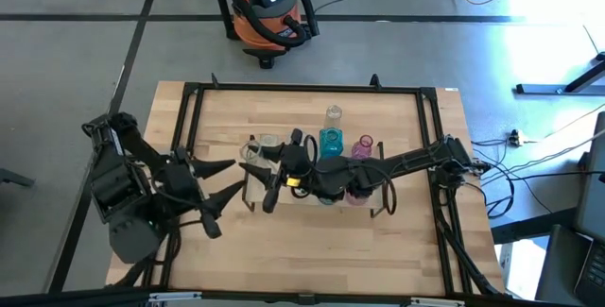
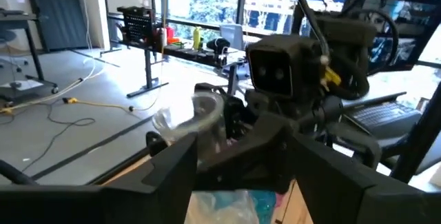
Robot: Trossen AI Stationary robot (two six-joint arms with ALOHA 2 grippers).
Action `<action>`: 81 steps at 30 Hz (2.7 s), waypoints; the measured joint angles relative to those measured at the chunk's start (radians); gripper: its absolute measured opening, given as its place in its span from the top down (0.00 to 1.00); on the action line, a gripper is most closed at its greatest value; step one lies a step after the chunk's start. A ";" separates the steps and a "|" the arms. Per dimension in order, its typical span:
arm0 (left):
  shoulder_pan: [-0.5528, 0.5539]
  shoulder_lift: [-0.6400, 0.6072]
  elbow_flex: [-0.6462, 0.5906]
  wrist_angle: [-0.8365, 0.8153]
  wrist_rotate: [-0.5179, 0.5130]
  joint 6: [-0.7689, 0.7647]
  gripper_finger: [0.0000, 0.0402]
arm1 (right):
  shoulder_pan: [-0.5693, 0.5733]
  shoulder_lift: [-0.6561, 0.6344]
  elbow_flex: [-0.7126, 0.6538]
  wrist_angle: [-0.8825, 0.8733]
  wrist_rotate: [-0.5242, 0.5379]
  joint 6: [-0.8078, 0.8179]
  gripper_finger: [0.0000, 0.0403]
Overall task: Sort vases onto shelf
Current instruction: Put the bottom transparent flower vase on the shelf
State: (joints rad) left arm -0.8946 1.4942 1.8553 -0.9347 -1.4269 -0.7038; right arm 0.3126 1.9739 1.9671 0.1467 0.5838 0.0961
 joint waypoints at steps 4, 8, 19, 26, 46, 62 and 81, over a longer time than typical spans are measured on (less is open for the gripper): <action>0.048 -0.007 0.000 0.001 0.032 0.003 0.45 | 0.000 0.000 0.000 0.006 -0.019 0.000 0.68; 0.089 -0.008 0.000 -0.002 0.041 0.004 0.45 | -0.001 0.000 0.000 0.014 -0.006 -0.022 0.68; 0.184 -0.010 0.001 -0.022 0.036 -0.056 0.45 | 0.001 0.000 0.000 0.027 0.014 -0.020 0.68; 0.200 -0.007 0.000 -0.022 0.002 -0.057 0.45 | 0.005 0.000 0.000 0.045 0.020 -0.020 0.68; 0.207 -0.007 0.000 -0.029 0.080 -0.236 0.47 | 0.007 0.002 -0.002 0.081 -0.088 -0.051 0.68; 0.206 -0.007 0.000 -0.024 0.063 -0.133 0.53 | 0.007 0.002 -0.001 0.073 -0.096 -0.044 0.64; 0.133 -0.009 0.000 -0.076 0.015 -0.013 0.53 | 0.043 -0.072 0.002 -0.134 0.156 -0.047 0.39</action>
State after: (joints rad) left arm -0.7614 1.4857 1.8553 -1.0112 -1.4114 -0.7169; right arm 0.3554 1.9019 1.9690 0.0131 0.7399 0.0488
